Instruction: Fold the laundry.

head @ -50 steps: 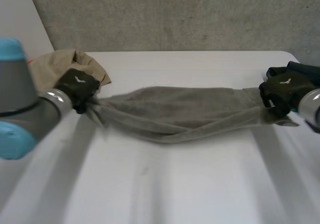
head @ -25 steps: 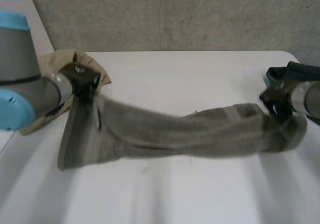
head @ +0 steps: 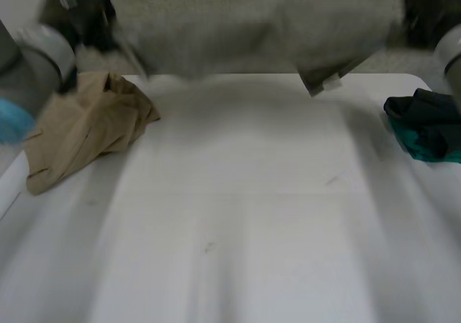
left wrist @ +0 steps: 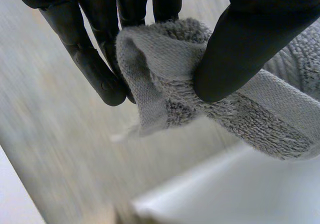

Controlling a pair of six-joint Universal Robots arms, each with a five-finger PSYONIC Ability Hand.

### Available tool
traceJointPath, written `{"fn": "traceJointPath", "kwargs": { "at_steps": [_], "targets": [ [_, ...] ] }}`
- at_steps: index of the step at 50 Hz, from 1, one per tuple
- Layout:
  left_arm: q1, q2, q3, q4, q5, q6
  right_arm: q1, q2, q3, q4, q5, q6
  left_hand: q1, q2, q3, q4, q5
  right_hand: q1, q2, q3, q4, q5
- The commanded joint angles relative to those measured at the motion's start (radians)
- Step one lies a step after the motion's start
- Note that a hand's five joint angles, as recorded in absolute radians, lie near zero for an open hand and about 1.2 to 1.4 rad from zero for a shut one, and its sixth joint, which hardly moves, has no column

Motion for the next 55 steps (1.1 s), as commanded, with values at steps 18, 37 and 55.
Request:
{"fn": "traceJointPath", "kwargs": {
  "at_steps": [18,37,55],
  "targets": [
    [0.025,0.038,-0.369,0.050,0.054,0.277,0.008,0.060,0.387,0.127,-0.015,-0.154,-0.756,-0.851,-0.843,-0.856,-0.804,0.289,0.222,0.210,0.201,0.209],
    [0.062,0.089,-0.659,-0.011,0.215,0.634,0.005,0.043,0.469,0.098,-0.021,-0.192,-0.195,-0.290,-0.282,-0.295,-0.243,0.289,0.222,0.210,0.201,0.209],
    [-0.042,-0.178,-0.297,-0.049,0.102,0.542,0.005,0.037,0.497,0.098,-0.018,-0.228,-0.723,-0.819,-0.811,-0.823,-0.771,0.289,0.222,0.210,0.201,0.209]
  ]
}}
